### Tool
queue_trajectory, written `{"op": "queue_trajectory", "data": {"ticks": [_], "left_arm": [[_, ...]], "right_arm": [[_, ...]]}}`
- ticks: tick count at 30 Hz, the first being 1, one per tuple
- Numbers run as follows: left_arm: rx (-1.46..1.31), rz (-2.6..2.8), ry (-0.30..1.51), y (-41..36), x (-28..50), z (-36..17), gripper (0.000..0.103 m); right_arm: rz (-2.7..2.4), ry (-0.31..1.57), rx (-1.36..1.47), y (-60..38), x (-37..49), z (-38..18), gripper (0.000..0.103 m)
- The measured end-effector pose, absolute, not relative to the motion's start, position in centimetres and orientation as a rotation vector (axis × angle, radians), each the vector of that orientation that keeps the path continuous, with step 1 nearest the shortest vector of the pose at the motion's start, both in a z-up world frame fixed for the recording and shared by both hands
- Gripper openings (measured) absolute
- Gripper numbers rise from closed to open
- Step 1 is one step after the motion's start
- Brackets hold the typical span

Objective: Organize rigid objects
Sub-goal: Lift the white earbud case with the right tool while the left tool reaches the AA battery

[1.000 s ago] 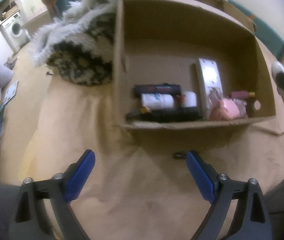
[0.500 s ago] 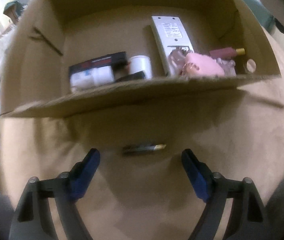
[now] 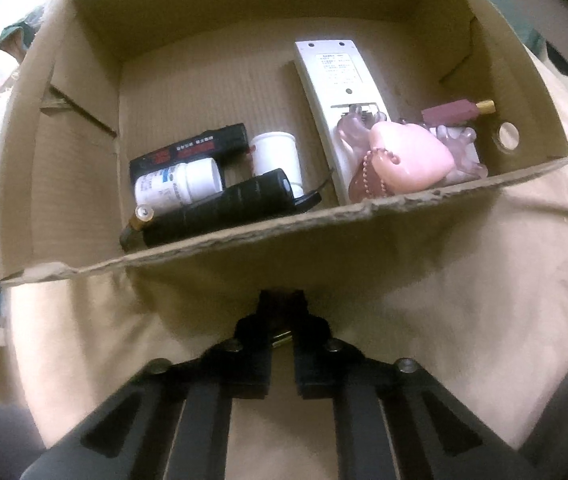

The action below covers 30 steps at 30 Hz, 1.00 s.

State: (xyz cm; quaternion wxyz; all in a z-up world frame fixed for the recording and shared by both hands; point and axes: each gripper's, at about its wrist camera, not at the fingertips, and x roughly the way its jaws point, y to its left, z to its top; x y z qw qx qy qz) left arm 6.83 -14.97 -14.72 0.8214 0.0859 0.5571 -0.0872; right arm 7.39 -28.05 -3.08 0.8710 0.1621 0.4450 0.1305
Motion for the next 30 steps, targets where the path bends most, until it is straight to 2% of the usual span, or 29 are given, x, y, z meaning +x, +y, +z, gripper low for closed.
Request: {"op": "queue_trajectory", "data": {"ticks": [10,21,25,27,28,29,30], "left_arm": [[0.085,-0.22,1.22,-12.6,6.8,-13.5,0.001],[-0.1,-0.199,1.268,-6.2,6.5,-12.7,0.001],[-0.089,-0.184,1.245,-5.8,6.7,-12.4,0.001],[-0.084,-0.166,1.258,-5.6,6.8,-12.6,0.009],[-0.087,-0.167,1.278,-6.1,7.3,-12.9,0.025],[-0.09,-0.16,1.29,-6.3,7.6,-13.1,0.049],[-0.08,-0.138,1.288,-6.5,7.7,-13.3,0.061]], "right_arm": [[0.252,0.935,0.284,-27.4,7.2,-3.1,0.045],[0.238,0.93,0.316,-28.1,7.3,-3.1,0.045],[0.239,0.934,0.316,-28.0,7.4,-3.2,0.045],[0.241,0.934,0.313,-27.9,7.3,-3.2,0.045],[0.241,0.935,0.312,-27.9,7.3,-3.2,0.045],[0.242,0.936,0.311,-27.8,7.3,-3.3,0.045],[0.243,0.938,0.311,-27.8,7.3,-3.3,0.045]]}}
